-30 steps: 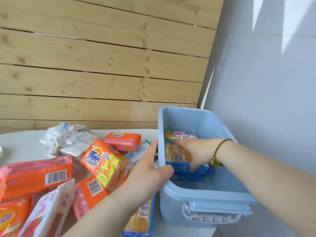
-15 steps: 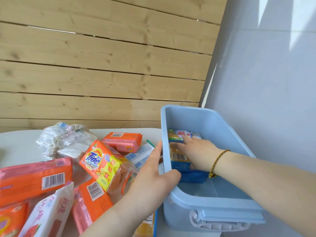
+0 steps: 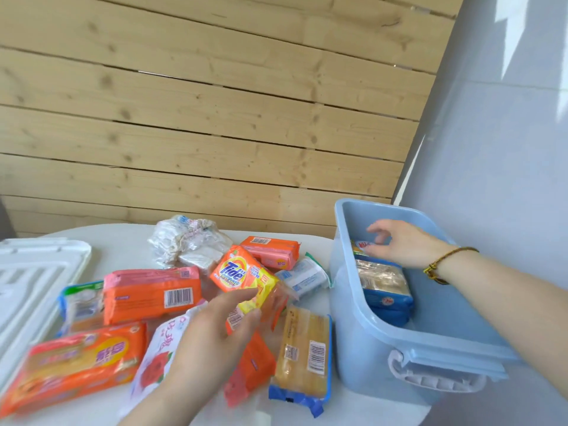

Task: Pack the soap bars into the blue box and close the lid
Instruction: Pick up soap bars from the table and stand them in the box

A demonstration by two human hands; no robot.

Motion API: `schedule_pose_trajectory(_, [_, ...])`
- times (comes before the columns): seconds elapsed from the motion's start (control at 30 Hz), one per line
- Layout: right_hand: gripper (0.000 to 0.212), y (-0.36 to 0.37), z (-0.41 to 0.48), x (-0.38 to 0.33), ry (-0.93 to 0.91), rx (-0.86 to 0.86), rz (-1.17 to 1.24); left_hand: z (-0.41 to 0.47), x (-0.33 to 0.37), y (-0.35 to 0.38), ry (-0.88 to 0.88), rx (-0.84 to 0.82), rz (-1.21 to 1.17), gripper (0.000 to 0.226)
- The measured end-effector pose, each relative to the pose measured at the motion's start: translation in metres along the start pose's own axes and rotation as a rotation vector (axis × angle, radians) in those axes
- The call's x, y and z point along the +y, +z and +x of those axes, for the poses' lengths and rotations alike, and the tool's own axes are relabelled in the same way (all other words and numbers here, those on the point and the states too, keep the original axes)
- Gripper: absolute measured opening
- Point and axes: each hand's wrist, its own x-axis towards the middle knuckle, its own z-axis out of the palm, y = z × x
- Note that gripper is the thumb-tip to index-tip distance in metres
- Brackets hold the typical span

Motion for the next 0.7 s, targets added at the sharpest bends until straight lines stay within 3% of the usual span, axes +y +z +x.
schedule_pose_trajectory(0.13, [0.029, -0.014, -0.013, -0.060, -0.197, 0.563, 0.231, -0.012, -0.034, -0.025, -0.020, 0.035, 0.366, 0.042])
schedule_pose_trajectory(0.2, [0.031, -0.008, -0.026, -0.102, -0.370, 0.638, 0.221, -0.017, -0.043, -0.029, -0.063, -0.017, 0.481, 0.058])
schedule_pose_trajectory(0.3, [0.052, 0.031, -0.034, -0.152, -0.494, 0.391, 0.002, -0.022, -0.048, -0.027, -0.073, -0.040, 0.424, 0.070])
schedule_pose_trajectory(0.47, [0.096, 0.111, -0.021, -0.169, -0.259, 0.000, -0.273, -0.023, -0.054, -0.028, -0.064, 0.019, 0.291, 0.068])
schedule_pose_trajectory(0.6, [0.108, 0.134, -0.005, -0.159, -0.071, -0.053, -0.241, -0.021, -0.062, -0.028, -0.025, 0.010, 0.291, 0.069])
schedule_pose_trajectory(0.7, [0.106, 0.135, 0.002, -0.160, -0.058, -0.044, -0.276, -0.021, -0.063, -0.028, -0.027, 0.007, 0.298, 0.070])
